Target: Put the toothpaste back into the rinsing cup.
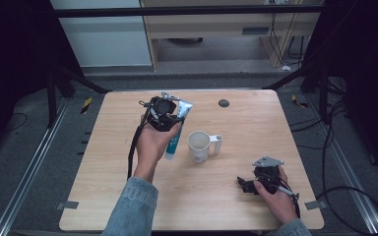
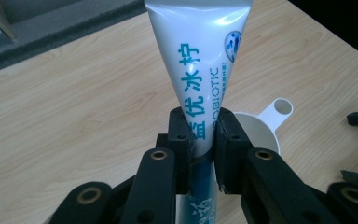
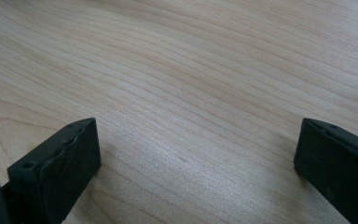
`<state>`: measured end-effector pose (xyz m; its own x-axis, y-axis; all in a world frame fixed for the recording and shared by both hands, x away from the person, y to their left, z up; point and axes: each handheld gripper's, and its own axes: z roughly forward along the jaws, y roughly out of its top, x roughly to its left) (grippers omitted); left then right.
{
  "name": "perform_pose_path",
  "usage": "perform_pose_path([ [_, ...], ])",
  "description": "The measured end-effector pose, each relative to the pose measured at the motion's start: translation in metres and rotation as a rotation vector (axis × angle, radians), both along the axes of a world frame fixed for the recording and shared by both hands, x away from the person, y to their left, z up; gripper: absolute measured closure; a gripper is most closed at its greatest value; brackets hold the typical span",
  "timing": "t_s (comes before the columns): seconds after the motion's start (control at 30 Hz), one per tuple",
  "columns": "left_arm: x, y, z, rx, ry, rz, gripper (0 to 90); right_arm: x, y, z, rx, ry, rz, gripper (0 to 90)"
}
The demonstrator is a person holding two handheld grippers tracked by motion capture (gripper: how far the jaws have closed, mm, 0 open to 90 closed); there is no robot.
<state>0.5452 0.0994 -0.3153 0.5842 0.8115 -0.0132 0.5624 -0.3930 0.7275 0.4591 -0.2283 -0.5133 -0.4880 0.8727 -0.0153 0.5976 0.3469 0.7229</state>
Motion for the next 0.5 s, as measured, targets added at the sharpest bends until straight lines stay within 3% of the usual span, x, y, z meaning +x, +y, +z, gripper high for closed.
perform_pose_path([
  [0.1,0.002,-0.002,0.005,-0.002,-0.012,-0.005,78.3,0.000,0.000,0.000,0.000,0.001,0.000,0.6],
  [0.3,0.006,-0.011,0.011,0.067,-0.013,-0.010,78.3,-0.001,0.000,0.000,0.007,0.003,0.001,0.6],
  [0.5,0.004,-0.011,0.017,0.038,-0.036,-0.005,78.3,-0.002,0.001,0.001,0.014,0.008,0.002,0.5],
])
